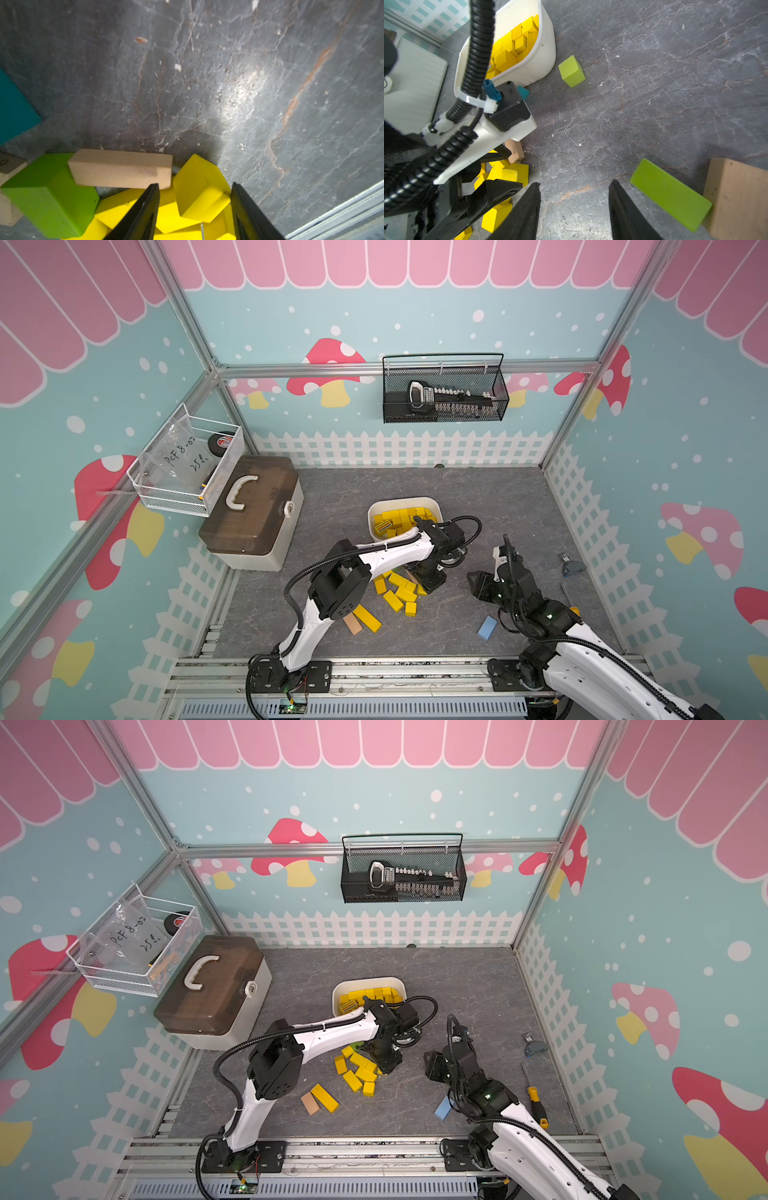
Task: Pick out the yellow building blocks
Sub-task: Pick up the building block from the center of the board.
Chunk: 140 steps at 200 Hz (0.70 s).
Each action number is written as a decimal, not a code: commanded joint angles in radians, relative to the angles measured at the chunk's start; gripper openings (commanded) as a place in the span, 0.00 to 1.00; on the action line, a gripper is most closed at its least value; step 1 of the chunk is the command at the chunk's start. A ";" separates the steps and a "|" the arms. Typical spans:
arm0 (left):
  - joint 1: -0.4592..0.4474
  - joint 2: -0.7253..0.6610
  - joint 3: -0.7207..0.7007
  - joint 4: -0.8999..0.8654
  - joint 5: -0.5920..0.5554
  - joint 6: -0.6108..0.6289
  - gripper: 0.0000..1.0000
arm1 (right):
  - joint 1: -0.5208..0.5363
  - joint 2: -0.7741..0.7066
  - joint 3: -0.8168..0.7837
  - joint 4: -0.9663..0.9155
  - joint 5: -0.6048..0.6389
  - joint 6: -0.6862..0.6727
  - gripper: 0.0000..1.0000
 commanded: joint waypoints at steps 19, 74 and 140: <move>-0.007 0.035 0.021 -0.020 -0.020 0.017 0.59 | -0.008 -0.006 -0.013 -0.009 0.012 0.020 0.53; -0.013 0.040 0.019 -0.022 -0.023 0.019 0.59 | -0.008 -0.008 -0.014 -0.009 0.012 0.021 0.53; -0.019 0.051 0.020 -0.027 -0.020 0.022 0.59 | -0.008 -0.010 -0.014 -0.009 0.013 0.022 0.54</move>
